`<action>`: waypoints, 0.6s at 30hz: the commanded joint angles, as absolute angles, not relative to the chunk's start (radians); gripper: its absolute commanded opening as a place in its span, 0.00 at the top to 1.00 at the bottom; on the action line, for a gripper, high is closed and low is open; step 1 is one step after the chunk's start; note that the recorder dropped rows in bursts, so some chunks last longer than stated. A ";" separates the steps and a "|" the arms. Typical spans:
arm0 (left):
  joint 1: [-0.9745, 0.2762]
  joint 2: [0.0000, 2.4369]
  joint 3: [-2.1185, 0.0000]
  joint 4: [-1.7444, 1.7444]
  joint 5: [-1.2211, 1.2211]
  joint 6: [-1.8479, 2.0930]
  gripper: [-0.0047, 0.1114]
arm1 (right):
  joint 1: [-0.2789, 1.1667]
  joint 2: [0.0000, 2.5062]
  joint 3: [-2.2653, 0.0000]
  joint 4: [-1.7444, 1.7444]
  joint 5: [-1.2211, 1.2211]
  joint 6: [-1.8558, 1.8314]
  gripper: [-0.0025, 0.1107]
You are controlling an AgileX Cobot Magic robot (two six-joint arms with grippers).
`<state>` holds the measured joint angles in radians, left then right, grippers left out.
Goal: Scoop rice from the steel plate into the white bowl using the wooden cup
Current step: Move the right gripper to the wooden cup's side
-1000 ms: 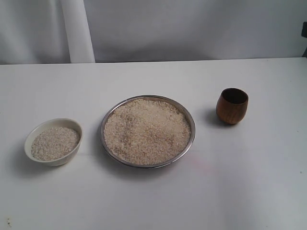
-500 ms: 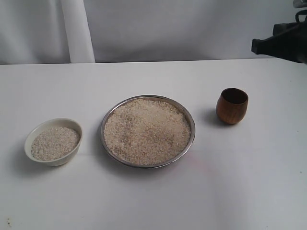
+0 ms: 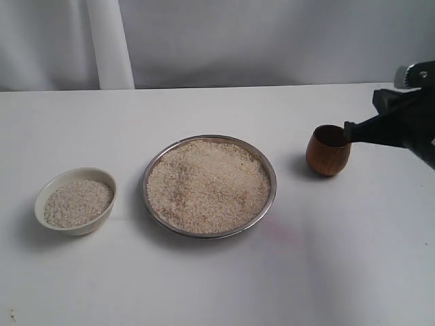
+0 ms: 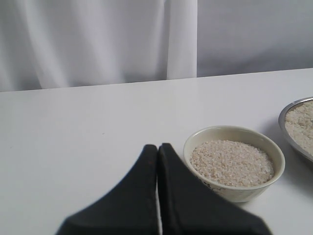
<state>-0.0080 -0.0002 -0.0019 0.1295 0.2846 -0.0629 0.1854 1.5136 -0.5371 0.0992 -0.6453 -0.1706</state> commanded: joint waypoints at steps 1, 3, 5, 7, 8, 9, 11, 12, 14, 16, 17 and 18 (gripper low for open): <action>-0.011 0.000 0.000 0.121 0.273 -0.068 0.96 | 0.190 1.581 -0.526 0.070 -0.642 -0.143 0.98; -0.011 0.000 0.000 0.121 0.273 -0.068 0.96 | 0.190 1.590 -0.526 0.070 -0.583 -0.145 0.98; -0.011 0.000 0.000 0.121 0.273 -0.068 0.96 | 0.190 1.590 -0.526 0.070 -0.563 -0.155 0.98; -0.011 0.000 0.000 0.121 0.273 -0.068 0.96 | 0.190 1.596 -0.526 0.068 -0.549 -0.182 0.98; -0.011 0.000 0.000 0.121 0.273 -0.068 0.96 | 0.190 1.596 -0.526 0.068 -0.544 -0.177 0.98; -0.011 0.000 0.000 0.121 0.273 -0.068 0.96 | 0.190 1.596 -0.526 0.068 -0.544 -0.175 0.98; -0.011 0.000 0.000 0.121 0.273 -0.068 0.96 | 0.190 1.596 -0.526 0.044 -0.544 -0.179 0.98; -0.011 0.000 0.000 0.121 0.273 -0.068 0.96 | 0.190 1.596 -0.526 0.044 -0.544 -0.179 0.98; -0.011 0.000 0.000 0.121 0.273 -0.068 0.96 | 0.190 1.596 -0.526 0.044 -0.544 -0.170 0.98; -0.011 0.000 0.000 0.121 0.273 -0.068 0.96 | 0.190 1.596 -0.526 0.038 -0.535 -0.145 0.93; -0.011 0.000 0.000 0.121 0.273 -0.068 0.96 | 0.190 1.596 -0.526 0.020 -0.536 -0.116 0.88; -0.011 0.000 0.000 0.121 0.273 -0.068 0.96 | 0.190 1.596 -0.526 -0.033 -0.540 -0.063 0.74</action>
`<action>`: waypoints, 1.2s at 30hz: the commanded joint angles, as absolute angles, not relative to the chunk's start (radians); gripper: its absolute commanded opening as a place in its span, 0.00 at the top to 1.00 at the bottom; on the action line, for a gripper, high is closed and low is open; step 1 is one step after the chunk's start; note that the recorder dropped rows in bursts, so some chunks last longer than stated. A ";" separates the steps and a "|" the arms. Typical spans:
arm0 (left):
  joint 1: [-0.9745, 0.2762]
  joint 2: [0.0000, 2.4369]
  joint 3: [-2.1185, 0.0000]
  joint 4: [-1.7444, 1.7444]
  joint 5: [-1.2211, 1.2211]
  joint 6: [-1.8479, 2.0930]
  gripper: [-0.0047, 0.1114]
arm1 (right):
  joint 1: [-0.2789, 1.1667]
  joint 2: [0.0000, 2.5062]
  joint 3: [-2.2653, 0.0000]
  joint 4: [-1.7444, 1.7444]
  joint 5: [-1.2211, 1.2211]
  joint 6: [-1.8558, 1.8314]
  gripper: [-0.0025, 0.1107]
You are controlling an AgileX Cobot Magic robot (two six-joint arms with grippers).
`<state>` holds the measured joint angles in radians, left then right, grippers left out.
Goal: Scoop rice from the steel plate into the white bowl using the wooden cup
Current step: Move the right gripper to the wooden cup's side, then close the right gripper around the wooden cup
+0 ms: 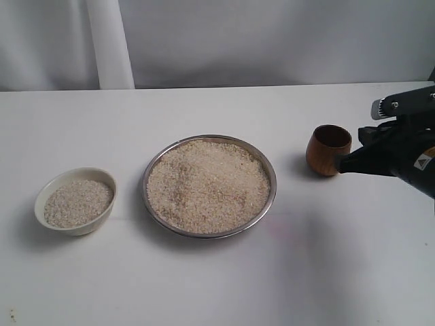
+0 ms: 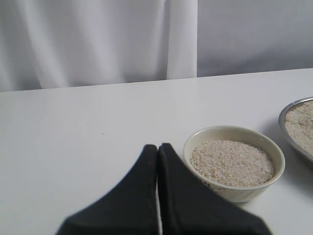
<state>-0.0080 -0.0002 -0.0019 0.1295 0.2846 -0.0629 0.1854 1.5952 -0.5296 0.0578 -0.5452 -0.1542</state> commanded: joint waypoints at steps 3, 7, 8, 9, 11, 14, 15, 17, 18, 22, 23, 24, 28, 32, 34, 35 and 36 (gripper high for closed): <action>-0.011 0.000 0.000 0.121 0.273 -0.068 0.96 | 0.190 1.596 -0.526 -0.005 -0.560 -0.030 0.44; -0.011 0.000 0.000 0.121 0.273 -0.068 0.96 | 0.188 1.596 -0.526 0.085 -0.552 -0.038 0.08; -0.011 0.000 0.000 0.121 0.273 -0.068 0.96 | 0.188 1.596 -0.526 0.097 -0.552 -0.030 0.05; -0.011 0.000 0.000 0.121 0.273 -0.068 0.96 | 0.188 1.596 -0.526 0.089 -0.552 -0.030 0.05; -0.011 0.000 0.000 0.121 0.273 -0.068 0.96 | 0.188 1.596 -0.526 0.068 -0.535 -0.030 0.05; -0.011 0.000 0.000 0.121 0.273 -0.068 0.96 | 0.188 1.598 -0.526 0.033 -0.557 -0.039 0.05; -0.011 0.000 0.000 0.121 0.273 -0.068 0.96 | 0.188 1.601 -0.526 0.013 -0.572 -0.039 0.05; -0.011 0.000 0.000 0.121 0.273 -0.068 0.96 | 0.188 1.619 -0.526 -0.020 -0.618 -0.046 0.05; -0.011 0.000 0.000 0.121 0.273 -0.068 0.96 | 0.188 1.638 -0.526 -0.032 -0.652 -0.051 0.05; -0.011 0.000 0.000 0.121 0.273 -0.068 0.96 | 0.188 1.721 -0.526 -0.057 -0.755 -0.057 0.05; -0.011 0.000 0.000 0.121 0.273 -0.068 0.96 | 0.188 1.740 -0.526 -0.057 -0.770 -0.060 0.05; -0.011 0.000 0.000 0.121 0.273 -0.068 0.96 | 0.188 1.764 -0.526 -0.057 -0.791 -0.070 0.05; -0.011 0.000 0.000 0.121 0.273 -0.068 0.96 | 0.188 1.850 -0.526 -0.057 -0.934 -0.111 0.05; -0.011 0.000 0.000 0.121 0.273 -0.068 0.96 | 0.188 1.922 -0.526 -0.049 -1.026 -0.118 0.05; -0.011 0.000 0.000 0.121 0.273 -0.068 0.96 | 0.188 1.962 -0.526 -0.032 -1.061 -0.131 0.05; -0.011 0.000 0.000 0.121 0.273 -0.068 0.96 | 0.188 1.978 -0.526 -0.026 -1.083 -0.139 0.05; -0.011 0.000 0.000 0.121 0.273 -0.068 0.96 | 0.188 2.002 -0.526 -0.023 -1.117 -0.144 0.05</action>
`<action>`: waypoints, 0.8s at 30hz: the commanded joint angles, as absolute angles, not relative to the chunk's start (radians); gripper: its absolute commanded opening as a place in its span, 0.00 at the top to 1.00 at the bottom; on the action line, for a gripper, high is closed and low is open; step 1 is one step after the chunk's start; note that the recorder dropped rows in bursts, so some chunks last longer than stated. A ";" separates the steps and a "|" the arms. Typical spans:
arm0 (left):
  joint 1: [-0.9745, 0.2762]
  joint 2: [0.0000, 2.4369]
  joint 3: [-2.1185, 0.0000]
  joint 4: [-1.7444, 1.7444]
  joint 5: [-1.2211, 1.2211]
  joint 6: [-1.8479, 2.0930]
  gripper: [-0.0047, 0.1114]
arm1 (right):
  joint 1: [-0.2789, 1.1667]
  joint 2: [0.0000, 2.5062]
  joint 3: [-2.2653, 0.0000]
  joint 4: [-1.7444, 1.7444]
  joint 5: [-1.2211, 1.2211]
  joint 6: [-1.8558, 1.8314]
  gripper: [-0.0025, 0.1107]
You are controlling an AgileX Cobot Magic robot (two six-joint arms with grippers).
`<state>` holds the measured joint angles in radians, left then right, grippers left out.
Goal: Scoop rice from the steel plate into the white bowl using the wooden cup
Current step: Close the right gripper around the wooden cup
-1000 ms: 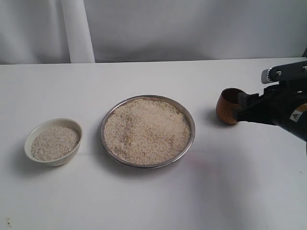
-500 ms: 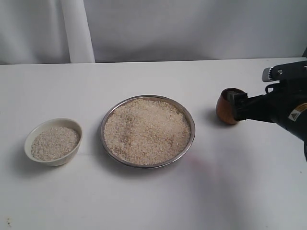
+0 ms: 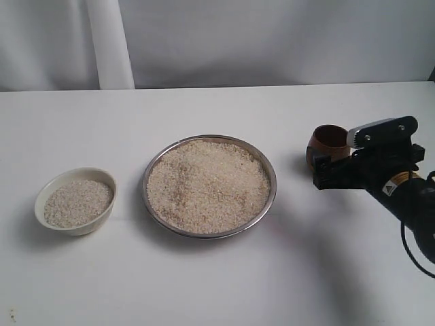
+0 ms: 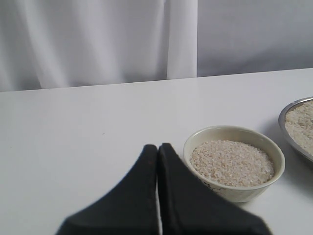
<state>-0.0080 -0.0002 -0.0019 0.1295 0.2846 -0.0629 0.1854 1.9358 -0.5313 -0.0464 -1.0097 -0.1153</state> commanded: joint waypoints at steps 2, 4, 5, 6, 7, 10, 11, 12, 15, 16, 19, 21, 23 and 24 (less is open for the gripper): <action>-0.011 0.000 0.000 0.121 0.273 -0.068 0.96 | 0.188 2.040 -0.526 -0.023 -1.177 -0.146 0.05; -0.011 0.000 0.000 0.121 0.273 -0.068 0.96 | 0.188 2.082 -0.526 -0.019 -1.221 -0.151 0.05; -0.011 0.000 0.000 0.121 0.273 -0.068 0.96 | 0.188 2.103 -0.536 -0.016 -1.221 -0.151 0.05; -0.011 0.000 0.000 0.121 0.273 -0.068 0.96 | 0.188 2.120 -0.551 -0.015 -1.221 -0.151 0.05; -0.011 0.000 0.000 0.121 0.273 -0.068 0.96 | 0.188 2.133 -0.560 -0.015 -1.221 -0.151 0.05; -0.011 0.000 0.000 0.121 0.273 -0.068 0.96 | 0.188 2.158 -0.588 -0.017 -1.221 -0.151 0.05; -0.011 0.000 0.000 0.121 0.273 -0.068 0.96 | 0.188 2.159 -0.596 -0.019 -1.221 -0.151 0.05; -0.011 0.000 0.000 0.121 0.273 -0.068 0.96 | 0.188 2.159 -0.596 -0.019 -1.221 -0.151 0.05; -0.011 0.000 0.000 0.121 0.273 -0.068 0.96 | 0.188 2.159 -0.600 0.020 -1.221 -0.149 0.05; -0.011 0.000 0.000 0.121 0.273 -0.068 0.96 | 0.188 2.159 -0.608 0.031 -1.221 -0.146 0.05; -0.011 0.000 0.000 0.121 0.273 -0.068 0.96 | 0.188 2.159 -0.644 0.044 -1.182 -0.130 0.05; -0.011 0.000 0.000 0.121 0.273 -0.068 0.96 | 0.188 2.159 -0.666 0.026 -1.153 -0.129 0.05; -0.011 0.000 0.000 0.121 0.273 -0.068 0.96 | 0.188 2.159 -0.683 0.019 -1.139 -0.127 0.05; -0.011 0.000 0.000 0.121 0.273 -0.068 0.96 | 0.188 2.159 -0.689 0.019 -1.135 -0.123 0.05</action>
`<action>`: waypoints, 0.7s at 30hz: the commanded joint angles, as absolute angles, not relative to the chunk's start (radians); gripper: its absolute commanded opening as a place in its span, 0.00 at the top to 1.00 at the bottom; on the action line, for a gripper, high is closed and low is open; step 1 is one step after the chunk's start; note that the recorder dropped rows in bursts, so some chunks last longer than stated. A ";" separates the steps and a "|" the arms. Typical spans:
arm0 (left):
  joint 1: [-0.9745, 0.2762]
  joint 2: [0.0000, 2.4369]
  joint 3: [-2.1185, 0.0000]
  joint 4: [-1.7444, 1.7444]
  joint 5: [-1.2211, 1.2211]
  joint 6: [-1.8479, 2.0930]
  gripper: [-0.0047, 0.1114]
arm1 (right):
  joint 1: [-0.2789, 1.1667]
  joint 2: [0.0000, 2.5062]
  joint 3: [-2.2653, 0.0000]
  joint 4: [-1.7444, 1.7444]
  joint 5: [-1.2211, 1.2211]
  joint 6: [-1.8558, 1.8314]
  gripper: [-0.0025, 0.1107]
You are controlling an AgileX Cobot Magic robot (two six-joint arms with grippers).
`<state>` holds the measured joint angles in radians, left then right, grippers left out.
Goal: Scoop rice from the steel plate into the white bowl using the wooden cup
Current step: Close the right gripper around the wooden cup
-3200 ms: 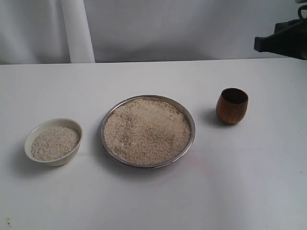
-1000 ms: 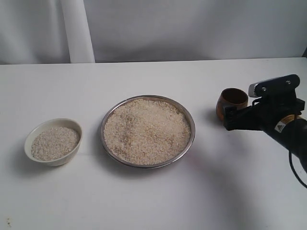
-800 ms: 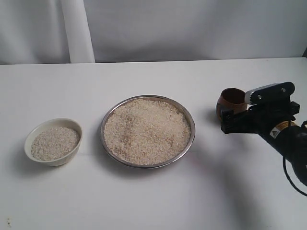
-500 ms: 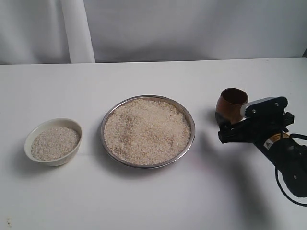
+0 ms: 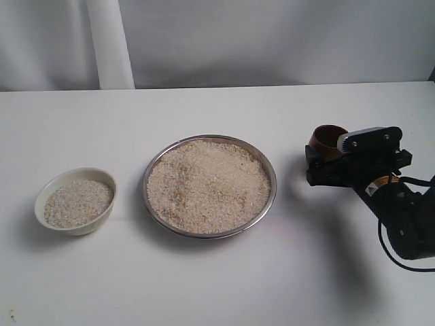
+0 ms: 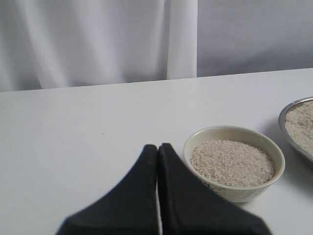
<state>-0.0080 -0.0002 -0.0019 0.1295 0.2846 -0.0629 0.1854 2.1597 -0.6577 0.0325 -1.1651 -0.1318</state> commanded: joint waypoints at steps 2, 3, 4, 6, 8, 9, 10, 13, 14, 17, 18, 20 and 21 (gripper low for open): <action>-0.011 0.000 0.000 0.121 0.273 -0.068 0.96 | 0.188 2.159 -0.689 0.040 -1.143 -0.118 0.05; -0.011 0.000 0.000 0.121 0.273 -0.068 0.96 | 0.188 2.159 -0.689 0.048 -1.145 -0.118 0.05; -0.011 0.000 0.000 0.121 0.273 -0.068 0.96 | 0.186 2.159 -0.689 0.056 -1.145 -0.118 0.05; -0.011 0.000 0.000 0.121 0.273 -0.068 0.96 | 0.183 2.164 -0.689 0.056 -1.143 -0.118 0.05; -0.011 0.000 0.000 0.121 0.273 -0.068 0.96 | 0.183 2.184 -0.689 0.056 -1.172 -0.118 0.05; -0.011 0.000 0.000 0.121 0.273 -0.068 0.96 | 0.183 2.195 -0.689 0.056 -1.193 -0.115 0.05; -0.011 0.000 0.000 0.121 0.273 -0.068 0.96 | 0.183 2.207 -0.689 0.056 -1.216 -0.115 0.06; -0.011 0.000 0.000 0.121 0.273 -0.068 0.96 | 0.183 2.225 -0.692 0.053 -1.221 -0.111 0.09; -0.011 0.000 0.000 0.121 0.273 -0.068 0.96 | 0.183 2.225 -0.696 0.053 -1.221 -0.111 0.10; -0.011 0.000 0.000 0.121 0.273 -0.068 0.96 | 0.183 2.225 -0.724 0.042 -1.206 -0.108 0.12; -0.011 0.000 0.000 0.121 0.273 -0.068 0.96 | 0.183 2.225 -0.735 0.036 -1.190 -0.105 0.13; -0.011 0.000 0.000 0.121 0.273 -0.068 0.96 | 0.183 2.225 -0.756 0.027 -1.154 -0.105 0.13; -0.011 0.000 0.000 0.121 0.273 -0.068 0.96 | 0.183 2.225 -0.765 0.027 -1.136 -0.105 0.13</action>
<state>-0.0080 -0.0002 -0.0019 0.1295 0.2846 -0.0629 0.1854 2.2254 -0.7394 0.0449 -1.1738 -0.1096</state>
